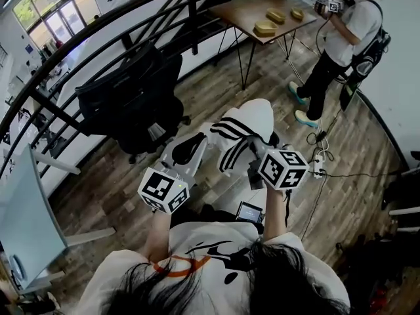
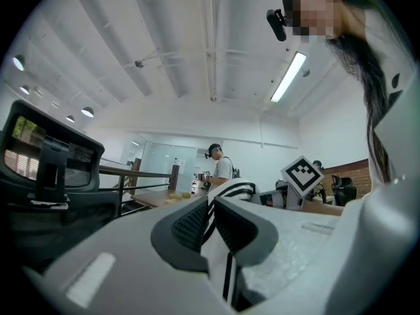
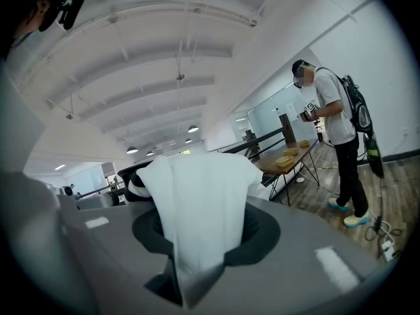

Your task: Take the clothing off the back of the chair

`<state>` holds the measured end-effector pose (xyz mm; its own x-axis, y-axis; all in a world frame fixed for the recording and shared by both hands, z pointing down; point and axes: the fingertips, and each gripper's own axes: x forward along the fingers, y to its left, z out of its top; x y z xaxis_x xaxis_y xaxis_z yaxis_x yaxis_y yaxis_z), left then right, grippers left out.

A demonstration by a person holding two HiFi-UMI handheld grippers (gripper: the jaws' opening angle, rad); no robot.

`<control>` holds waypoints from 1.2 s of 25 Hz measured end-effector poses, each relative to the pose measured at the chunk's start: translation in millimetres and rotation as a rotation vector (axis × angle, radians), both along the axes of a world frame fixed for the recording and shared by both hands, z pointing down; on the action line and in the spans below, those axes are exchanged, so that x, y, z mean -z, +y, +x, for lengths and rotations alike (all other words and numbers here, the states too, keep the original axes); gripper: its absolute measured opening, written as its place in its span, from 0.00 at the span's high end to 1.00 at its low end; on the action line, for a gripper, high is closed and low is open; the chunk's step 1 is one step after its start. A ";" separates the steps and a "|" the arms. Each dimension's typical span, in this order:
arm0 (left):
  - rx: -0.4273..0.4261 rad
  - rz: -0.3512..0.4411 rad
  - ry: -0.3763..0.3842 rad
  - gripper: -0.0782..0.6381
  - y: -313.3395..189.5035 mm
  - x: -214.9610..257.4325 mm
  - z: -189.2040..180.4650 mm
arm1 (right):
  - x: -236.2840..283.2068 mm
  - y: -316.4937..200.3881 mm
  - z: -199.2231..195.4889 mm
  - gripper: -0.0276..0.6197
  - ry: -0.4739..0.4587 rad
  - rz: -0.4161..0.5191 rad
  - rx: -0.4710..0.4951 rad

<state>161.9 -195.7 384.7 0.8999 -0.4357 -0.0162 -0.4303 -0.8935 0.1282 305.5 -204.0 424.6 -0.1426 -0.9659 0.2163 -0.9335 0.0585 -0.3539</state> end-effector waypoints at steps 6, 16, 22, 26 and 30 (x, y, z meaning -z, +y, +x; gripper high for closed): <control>0.049 0.027 -0.003 0.88 9.0 9.3 -23.0 | 0.7 -0.2 -42.8 0.70 -0.011 0.009 0.093; 0.165 0.012 -0.025 0.88 30.9 3.9 -96.9 | -10.6 7.9 -125.0 0.70 -0.035 -0.013 0.214; 0.217 -0.002 0.006 0.88 57.9 3.4 -138.7 | -16.9 33.0 -169.8 0.70 -0.004 -0.041 0.261; 0.231 -0.026 0.015 0.88 83.8 -7.3 -162.7 | -22.8 64.1 -199.6 0.70 -0.005 -0.059 0.281; 0.238 -0.029 0.043 0.88 110.6 -8.7 -177.1 | -24.6 91.0 -225.0 0.70 0.006 -0.066 0.311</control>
